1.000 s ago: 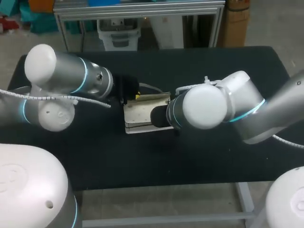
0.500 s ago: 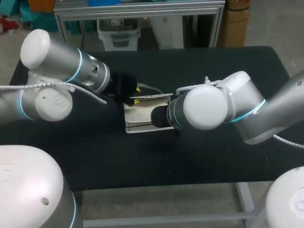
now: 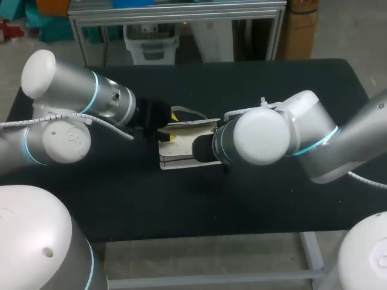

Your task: Pick up the bag, open it, inspect its contents, close it, and place it on the opposite side

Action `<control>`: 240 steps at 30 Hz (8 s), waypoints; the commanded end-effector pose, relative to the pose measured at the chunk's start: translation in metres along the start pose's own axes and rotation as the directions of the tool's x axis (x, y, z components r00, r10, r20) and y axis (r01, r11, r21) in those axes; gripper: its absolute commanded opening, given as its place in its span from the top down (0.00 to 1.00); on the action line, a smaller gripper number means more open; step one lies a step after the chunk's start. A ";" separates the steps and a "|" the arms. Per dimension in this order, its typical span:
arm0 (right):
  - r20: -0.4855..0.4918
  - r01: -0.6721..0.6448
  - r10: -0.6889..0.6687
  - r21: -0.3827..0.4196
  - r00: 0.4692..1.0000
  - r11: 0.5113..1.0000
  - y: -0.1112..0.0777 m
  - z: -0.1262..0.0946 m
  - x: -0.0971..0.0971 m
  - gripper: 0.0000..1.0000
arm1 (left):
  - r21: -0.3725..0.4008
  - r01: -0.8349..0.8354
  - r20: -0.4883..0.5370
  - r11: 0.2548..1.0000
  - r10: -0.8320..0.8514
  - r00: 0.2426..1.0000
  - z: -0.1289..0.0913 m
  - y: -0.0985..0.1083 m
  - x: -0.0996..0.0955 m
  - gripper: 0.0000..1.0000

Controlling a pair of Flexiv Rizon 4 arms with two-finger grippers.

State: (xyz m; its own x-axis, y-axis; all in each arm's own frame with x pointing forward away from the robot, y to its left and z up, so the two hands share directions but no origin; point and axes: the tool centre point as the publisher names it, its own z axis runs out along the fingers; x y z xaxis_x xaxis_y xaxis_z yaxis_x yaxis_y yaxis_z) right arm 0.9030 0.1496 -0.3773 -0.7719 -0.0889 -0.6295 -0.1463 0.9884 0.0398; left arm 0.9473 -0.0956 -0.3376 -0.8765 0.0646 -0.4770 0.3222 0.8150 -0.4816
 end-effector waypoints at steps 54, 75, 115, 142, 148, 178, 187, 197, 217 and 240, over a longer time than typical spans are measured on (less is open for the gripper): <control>0.022 0.016 -0.017 0.011 1.000 1.000 0.000 -0.005 -0.002 0.99 | -0.089 0.081 -0.141 0.993 -0.093 0.986 0.040 0.011 -0.045 1.00; 0.156 -0.019 0.023 -0.032 0.988 0.999 -0.009 -0.076 -0.035 0.00 | -0.095 0.148 -0.077 0.984 -0.156 0.985 0.011 -0.005 -0.051 1.00; 0.205 -0.004 0.005 -0.008 0.979 1.000 -0.042 -0.104 -0.068 1.00 | -0.149 0.243 -0.035 0.959 -0.250 0.968 -0.008 -0.028 -0.068 1.00; 0.197 -0.017 0.036 -0.096 0.980 0.995 -0.034 -0.100 -0.069 1.00 | -0.091 0.153 0.159 0.984 -0.137 0.978 -0.041 -0.054 -0.092 1.00; 0.207 -0.019 0.039 -0.098 0.978 0.995 -0.032 -0.099 -0.069 1.00 | -0.077 0.139 0.114 0.987 -0.130 0.985 -0.041 -0.057 -0.085 1.00; 0.195 -0.026 0.047 -0.109 0.980 0.994 -0.010 -0.048 -0.094 1.00 | -0.087 0.180 -0.021 0.980 -0.182 0.983 -0.047 -0.080 -0.064 1.00; 0.167 -0.024 0.040 -0.098 0.985 0.995 -0.005 -0.034 -0.095 1.00 | -0.079 0.193 -0.037 0.978 -0.196 0.980 -0.045 -0.079 -0.062 1.00; 0.151 -0.011 0.026 -0.099 0.988 0.995 0.005 -0.022 -0.101 1.00 | -0.069 0.199 -0.048 0.978 -0.202 0.978 -0.045 -0.079 -0.061 1.00; 0.088 0.004 0.007 -0.121 0.996 0.993 0.008 -0.020 -0.076 1.00 | -0.051 0.266 -0.024 0.963 -0.267 0.963 -0.048 -0.072 -0.066 1.00; -0.013 0.048 -0.052 -0.186 0.999 0.981 0.022 -0.030 -0.053 1.00 | -0.045 0.324 -0.004 0.945 -0.324 0.946 -0.046 -0.064 -0.074 1.00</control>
State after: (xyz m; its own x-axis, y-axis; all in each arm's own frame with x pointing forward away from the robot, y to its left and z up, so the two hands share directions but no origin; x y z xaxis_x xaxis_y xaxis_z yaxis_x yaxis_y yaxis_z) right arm 0.9250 0.1714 -0.3109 -0.7614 -0.1320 -0.6347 -0.2950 0.9423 0.1579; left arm 0.9718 -0.1274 -0.2385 -0.9363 -0.1979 -0.2901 0.0045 0.8191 -0.5736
